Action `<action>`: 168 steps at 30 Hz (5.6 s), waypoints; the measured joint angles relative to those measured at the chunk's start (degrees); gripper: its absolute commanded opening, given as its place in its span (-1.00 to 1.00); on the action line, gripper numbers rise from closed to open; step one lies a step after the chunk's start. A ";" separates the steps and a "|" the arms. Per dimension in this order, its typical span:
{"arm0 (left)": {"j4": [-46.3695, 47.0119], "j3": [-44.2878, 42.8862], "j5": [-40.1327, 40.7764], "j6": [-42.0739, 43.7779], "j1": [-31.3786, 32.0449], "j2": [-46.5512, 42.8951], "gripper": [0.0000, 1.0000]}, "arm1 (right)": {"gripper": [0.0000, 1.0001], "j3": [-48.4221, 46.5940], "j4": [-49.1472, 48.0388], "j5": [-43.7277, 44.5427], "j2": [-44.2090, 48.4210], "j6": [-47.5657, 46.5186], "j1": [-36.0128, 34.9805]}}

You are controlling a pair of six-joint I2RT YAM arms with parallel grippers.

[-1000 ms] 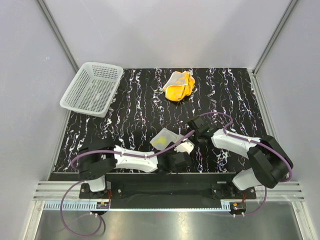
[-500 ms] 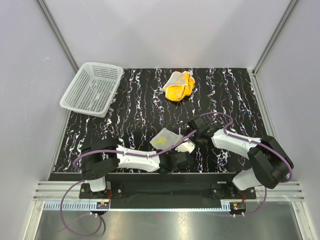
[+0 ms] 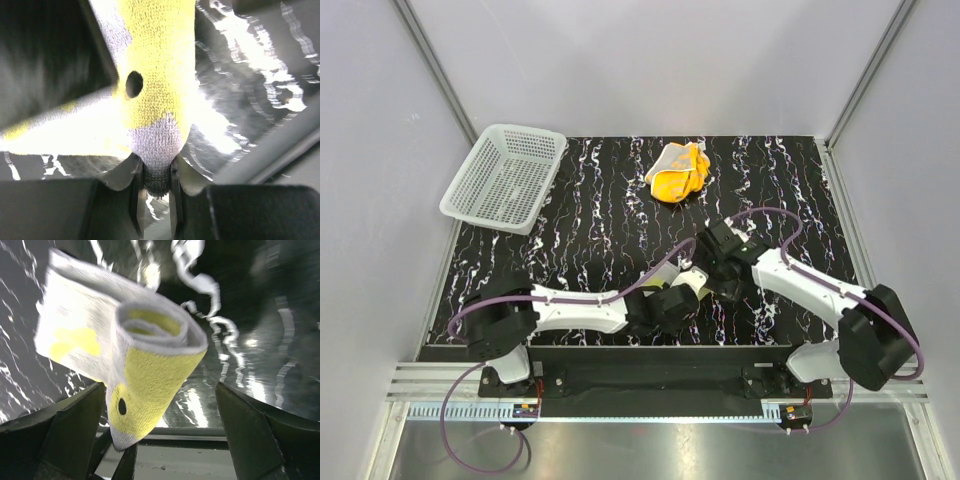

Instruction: Roll the towels

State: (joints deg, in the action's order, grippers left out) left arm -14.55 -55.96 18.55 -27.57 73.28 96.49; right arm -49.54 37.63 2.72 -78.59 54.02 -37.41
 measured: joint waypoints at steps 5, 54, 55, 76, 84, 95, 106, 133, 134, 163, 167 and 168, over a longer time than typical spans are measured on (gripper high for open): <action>1.95 1.53 -4.57 -1.79 -1.22 -1.53 -1.00 | 0.99 -2.93 5.27 5.70 3.82 -0.07 2.95; 52.63 25.44 -61.27 -38.40 -32.61 7.04 -0.98 | 0.85 28.02 -41.83 -14.71 16.26 4.72 4.85; 53.83 25.75 -61.57 -39.08 -32.72 7.43 -0.97 | 0.82 28.02 -42.86 -14.34 15.19 4.85 4.81; 60.98 26.60 -63.78 -44.11 -33.00 10.60 -0.32 | -0.19 27.89 -56.26 -12.61 -0.35 6.71 1.81; 42.32 24.20 -58.75 -33.09 -32.92 1.62 0.57 | -0.23 25.62 -51.23 -11.78 0.28 6.71 1.38; 9.66 15.69 -22.97 -10.93 -21.44 -22.38 0.58 | -0.25 18.47 -37.11 -11.06 1.03 5.66 1.22; 10.97 15.26 3.41 2.25 0.11 -21.75 0.68 | -0.27 10.47 -25.49 -10.47 -2.71 3.61 0.50; 3.56 -0.63 16.83 6.03 4.04 6.43 -0.54 | -0.26 10.23 -22.27 -10.36 -2.62 3.19 0.22; 3.26 -1.05 17.09 6.01 4.15 6.71 -0.63 | -0.26 10.23 -22.12 -10.21 -2.49 3.19 0.22; 10.12 -0.92 -1.09 6.29 0.26 3.85 -1.00 | 0.99 0.46 4.50 8.55 4.94 2.56 2.25; 7.78 -2.10 -4.92 5.88 -1.44 4.98 -1.00 | 0.99 0.42 7.58 11.21 11.26 2.80 6.86; 7.43 -2.43 -5.46 5.73 -1.70 5.40 -1.00 | 0.99 0.37 8.02 11.76 13.49 2.80 8.11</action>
State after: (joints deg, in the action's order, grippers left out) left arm -7.11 -58.39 13.08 -21.85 71.57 101.89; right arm -49.17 45.65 14.48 -65.10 56.82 -29.30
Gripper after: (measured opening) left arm 0.285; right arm 0.994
